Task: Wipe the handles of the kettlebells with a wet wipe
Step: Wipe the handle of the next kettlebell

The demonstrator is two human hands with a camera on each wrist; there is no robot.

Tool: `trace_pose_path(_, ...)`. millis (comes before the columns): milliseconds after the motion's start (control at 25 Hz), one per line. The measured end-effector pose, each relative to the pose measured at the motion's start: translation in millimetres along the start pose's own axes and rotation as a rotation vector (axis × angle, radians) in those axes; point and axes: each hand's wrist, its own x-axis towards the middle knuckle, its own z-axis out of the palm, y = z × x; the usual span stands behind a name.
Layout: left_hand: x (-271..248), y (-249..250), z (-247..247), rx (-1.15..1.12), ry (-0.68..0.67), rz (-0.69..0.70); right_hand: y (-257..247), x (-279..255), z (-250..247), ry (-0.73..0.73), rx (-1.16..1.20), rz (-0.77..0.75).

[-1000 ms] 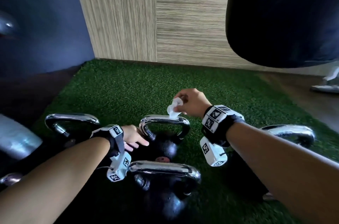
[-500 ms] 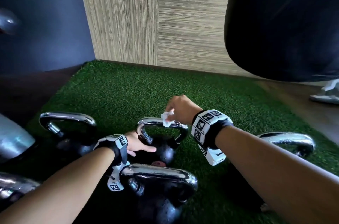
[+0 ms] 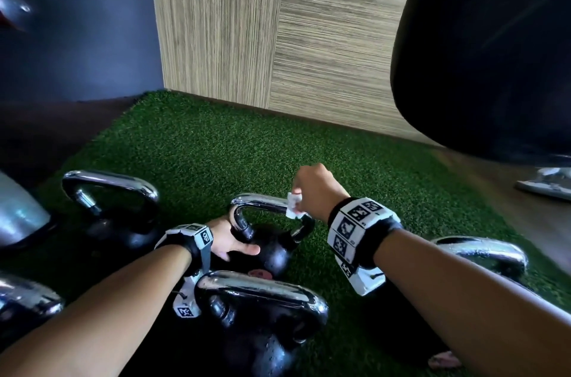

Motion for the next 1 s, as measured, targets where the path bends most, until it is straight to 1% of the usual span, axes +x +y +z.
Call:
trace_pose_path(80, 1.0, -0.9, -0.8, 0.034, 0.0, -0.006, 4.8, -0.2, -1.3, -0.003, -0.023, 0.06)
trace_pose_path(160, -1.1, 1.7, -0.7, 0.033, 0.0, -0.025, 11.8, -0.7, -4.0, -0.07, -0.046, 0.124)
trace_pose_path(240, -4.1, 3.4, -0.5, 0.032, -0.002, -0.023, 10.6, -0.1, -8.0, -0.113, -0.058, 0.144)
trace_pose_path(360, -3.2, 0.4, -0.2, 0.029, 0.006, -0.002, 5.2, 8.3, -10.2, -0.087, 0.054, 0.166)
trace_pose_path(400, -1.6, -1.3, -0.3, 0.037, 0.016, 0.001, 7.1, 12.3, -8.5, -0.093, 0.048, 0.189)
trace_pose_path(480, -1.6, -0.4, 0.2, 0.081, 0.016, 0.004, 17.3, 11.0, -1.9, -0.138, 0.06, 0.25)
trace_pose_path(520, -6.1, 3.0, 0.2, 0.101, 0.011, 0.003, 23.6, 8.4, 2.6, -0.193, 0.089, 0.291)
trace_pose_path(600, -6.9, 3.4, 0.9, 0.14, 0.029, -0.005, 39.5, 3.4, 8.1, -0.281, 0.182, 0.327)
trace_pose_path(680, -4.6, 2.2, 0.6, 0.182, 0.033, 0.0, 49.9, 4.1, 7.4, -0.281, 0.335, 0.368)
trace_pose_path(800, 0.2, 0.0, 0.2, 0.199, 0.022, 0.0, 59.0, 8.2, 11.3, -0.29, 0.48, 0.394)
trace_pose_path(920, 2.9, -3.6, -0.8, 0.2, 0.027, 0.009, 63.1, -2.9, 32.7, -0.355, 0.621, 0.452)
trace_pose_path(1000, 5.1, -5.2, -2.0, 0.197, 0.051, -0.031, 66.4, -7.7, 52.3, -0.391, 0.737, 0.49)
